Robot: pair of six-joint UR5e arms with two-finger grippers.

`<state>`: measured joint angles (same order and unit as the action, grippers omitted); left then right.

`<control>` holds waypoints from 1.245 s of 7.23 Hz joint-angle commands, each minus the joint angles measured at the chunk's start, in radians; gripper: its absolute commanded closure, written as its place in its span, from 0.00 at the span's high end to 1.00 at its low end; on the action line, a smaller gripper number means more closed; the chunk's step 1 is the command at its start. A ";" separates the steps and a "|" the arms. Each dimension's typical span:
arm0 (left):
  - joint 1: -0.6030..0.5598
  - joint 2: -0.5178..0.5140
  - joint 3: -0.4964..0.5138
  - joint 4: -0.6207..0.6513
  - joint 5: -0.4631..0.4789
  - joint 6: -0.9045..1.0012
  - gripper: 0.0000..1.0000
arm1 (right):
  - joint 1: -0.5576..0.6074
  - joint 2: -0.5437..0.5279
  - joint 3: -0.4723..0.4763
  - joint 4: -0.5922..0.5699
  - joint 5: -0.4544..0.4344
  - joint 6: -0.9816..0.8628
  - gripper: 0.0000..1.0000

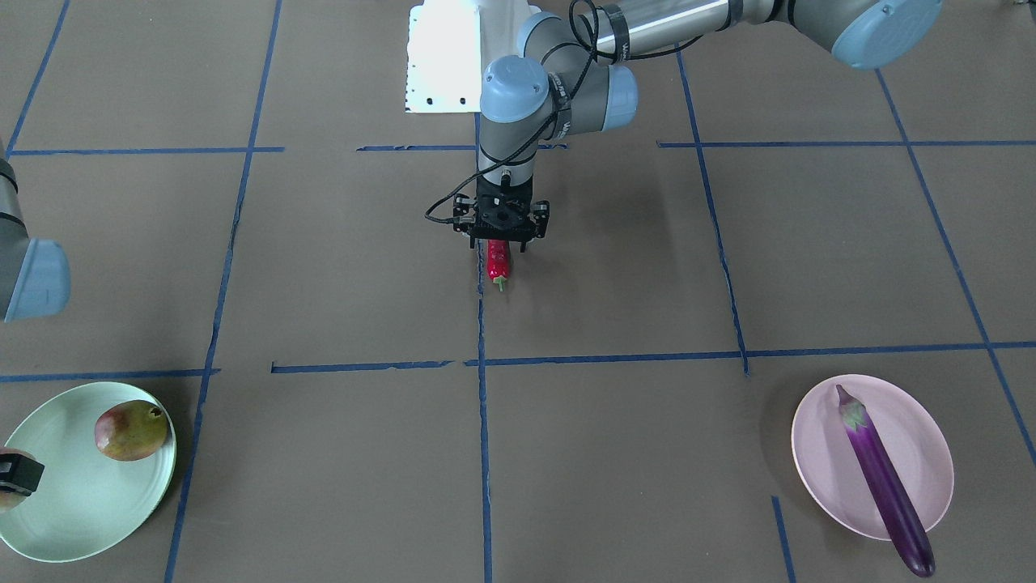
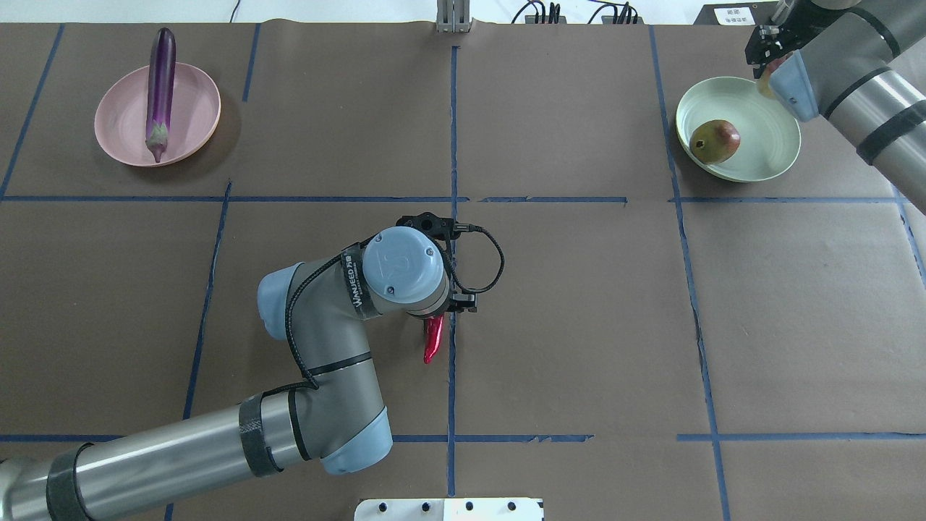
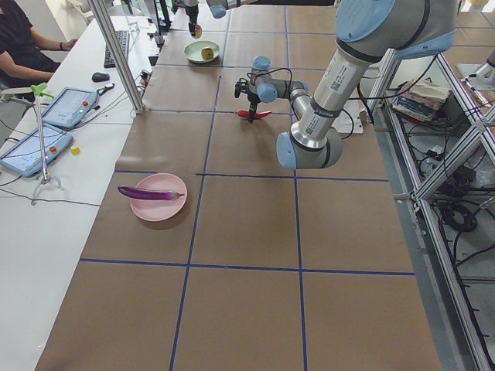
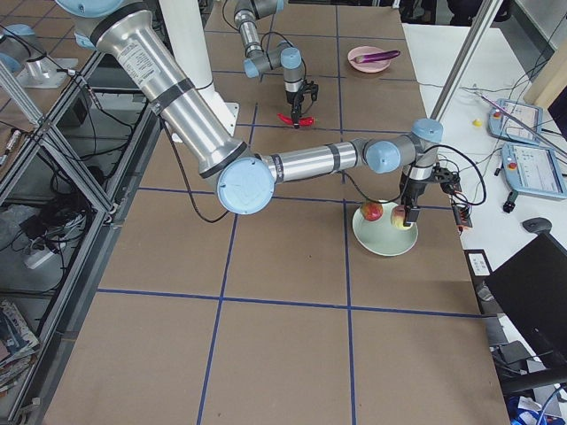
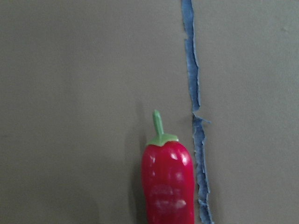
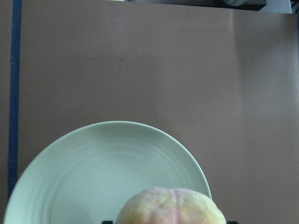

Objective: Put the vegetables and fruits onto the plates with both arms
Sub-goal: 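Carry the peach to the green plate while the left grasps the chili, then place the peach on the green plate while the left carries the chili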

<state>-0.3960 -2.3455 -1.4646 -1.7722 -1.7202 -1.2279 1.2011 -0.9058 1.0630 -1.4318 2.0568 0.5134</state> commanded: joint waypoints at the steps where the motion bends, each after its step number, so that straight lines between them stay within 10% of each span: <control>1: 0.002 -0.005 -0.013 0.002 0.002 -0.005 0.00 | -0.014 -0.019 -0.029 0.033 -0.001 -0.001 0.08; 2: -0.023 -0.005 -0.029 0.002 0.004 -0.005 0.00 | -0.034 -0.021 -0.031 0.033 -0.006 -0.001 0.19; 3: -0.059 -0.005 -0.052 0.003 -0.001 -0.002 0.00 | -0.038 -0.021 -0.031 0.034 -0.006 -0.001 0.90; 6: -0.235 0.085 -0.180 0.027 -0.009 0.005 0.00 | -0.038 -0.025 -0.020 0.036 -0.007 -0.009 1.00; 9: -0.528 0.214 -0.085 0.017 -0.142 0.247 0.00 | -0.028 -0.085 0.226 0.021 0.136 0.046 1.00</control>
<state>-0.8017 -2.1744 -1.6096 -1.7521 -1.8071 -1.0774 1.1698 -0.9505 1.1774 -1.4085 2.1061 0.5235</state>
